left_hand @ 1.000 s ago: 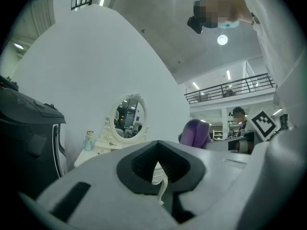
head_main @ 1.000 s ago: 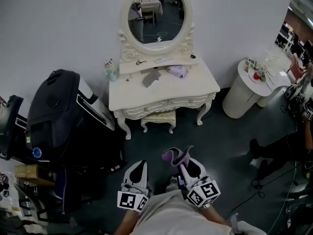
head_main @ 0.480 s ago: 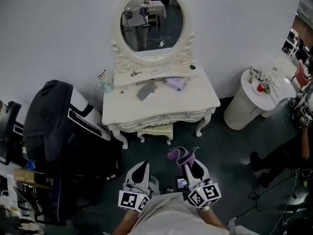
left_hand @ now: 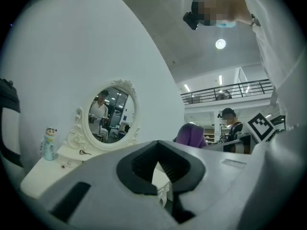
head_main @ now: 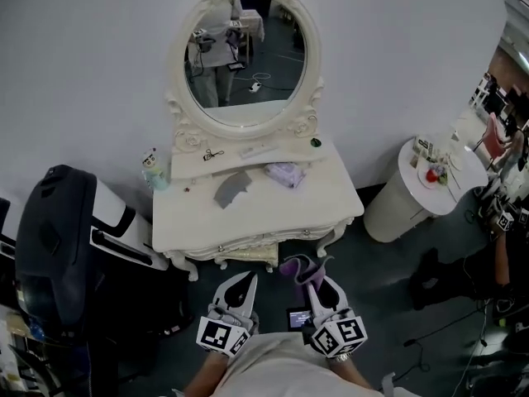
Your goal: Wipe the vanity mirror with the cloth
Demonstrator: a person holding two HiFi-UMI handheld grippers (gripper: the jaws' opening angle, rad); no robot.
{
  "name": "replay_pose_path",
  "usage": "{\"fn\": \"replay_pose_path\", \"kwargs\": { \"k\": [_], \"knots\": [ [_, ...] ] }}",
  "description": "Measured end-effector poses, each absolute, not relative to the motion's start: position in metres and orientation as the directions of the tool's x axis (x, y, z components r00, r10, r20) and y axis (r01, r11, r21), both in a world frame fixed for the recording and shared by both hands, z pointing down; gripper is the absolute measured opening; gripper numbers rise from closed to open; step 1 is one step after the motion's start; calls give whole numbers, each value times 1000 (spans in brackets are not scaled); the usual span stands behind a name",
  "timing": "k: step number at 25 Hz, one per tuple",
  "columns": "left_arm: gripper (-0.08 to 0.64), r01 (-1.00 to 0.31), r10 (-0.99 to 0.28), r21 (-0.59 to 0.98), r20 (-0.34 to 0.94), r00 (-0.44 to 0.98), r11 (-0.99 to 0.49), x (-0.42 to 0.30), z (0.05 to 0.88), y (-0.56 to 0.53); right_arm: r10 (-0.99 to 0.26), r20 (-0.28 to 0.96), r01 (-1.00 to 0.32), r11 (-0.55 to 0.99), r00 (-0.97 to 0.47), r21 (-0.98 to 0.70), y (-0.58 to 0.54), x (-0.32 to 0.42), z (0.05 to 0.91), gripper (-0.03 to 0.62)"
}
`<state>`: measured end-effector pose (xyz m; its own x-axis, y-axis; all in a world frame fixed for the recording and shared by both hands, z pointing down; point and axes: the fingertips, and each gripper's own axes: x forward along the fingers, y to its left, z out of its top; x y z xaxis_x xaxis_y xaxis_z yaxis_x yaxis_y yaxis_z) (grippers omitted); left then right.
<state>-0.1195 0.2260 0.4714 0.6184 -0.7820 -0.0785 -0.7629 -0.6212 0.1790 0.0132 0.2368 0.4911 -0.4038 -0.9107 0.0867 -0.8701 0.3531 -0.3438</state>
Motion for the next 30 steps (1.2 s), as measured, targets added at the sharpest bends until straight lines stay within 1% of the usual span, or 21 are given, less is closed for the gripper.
{"fn": "replay_pose_path", "kwargs": {
  "k": [2, 6, 9, 12, 13, 15, 16, 18, 21, 23, 26, 28, 30],
  "knots": [
    [2, -752, -771, 172, -97, 629, -636, -122, 462, 192, -907, 86, -871, 365, -413, -329, 199, 8, 482, 107],
    [3, -752, -771, 175, -86, 631, -635, -146, 462, 130, -886, 59, -852, 422, -460, -309, 130, -22, 465, 107],
    [8, -751, -772, 184, -83, 631, -634, -162, 466, 87, -856, 77, -820, 457, -510, -345, 86, -46, 470, 107],
    [14, -730, -752, 189, -80, 655, -656, -169, 469, 54, -849, 100, -803, 445, -519, -397, 54, -55, 479, 107],
    [25, -719, -740, 187, -72, 669, -669, -169, 471, 45, -850, 105, -804, 437, -516, -404, 46, -55, 480, 107],
    [93, -697, -716, 193, -45, 697, -690, -166, 476, 27, -848, 108, -800, 436, -519, -413, 29, -54, 479, 109],
    [111, -686, -706, 205, -38, 707, -698, -164, 477, 20, -845, 104, -794, 442, -525, -417, 20, -53, 477, 109],
    [126, -650, -680, 248, -52, 732, -718, -156, 477, 7, -833, 92, -778, 462, -545, -425, 0, -51, 473, 109],
    [195, -566, -624, 329, -101, 775, -756, -142, 470, -11, -803, 78, -740, 501, -591, -448, -29, -52, 475, 110],
    [215, -544, -611, 352, -113, 783, -762, -133, 466, -25, -774, 54, -699, 537, -631, -472, -46, -52, 475, 110],
    [246, -568, -630, 339, -109, 769, -750, -121, 460, -47, -695, -21, -588, 624, -719, -515, -69, -52, 468, 110],
    [269, -595, -653, 325, -106, 750, -735, -114, 456, -62, -608, -67, -494, 700, -791, -515, -83, -53, 461, 110],
    [284, -621, -680, 323, -112, 725, -715, -105, 451, -80, -499, -89, -402, 780, -862, -480, -96, -54, 455, 110]
  ]
}}
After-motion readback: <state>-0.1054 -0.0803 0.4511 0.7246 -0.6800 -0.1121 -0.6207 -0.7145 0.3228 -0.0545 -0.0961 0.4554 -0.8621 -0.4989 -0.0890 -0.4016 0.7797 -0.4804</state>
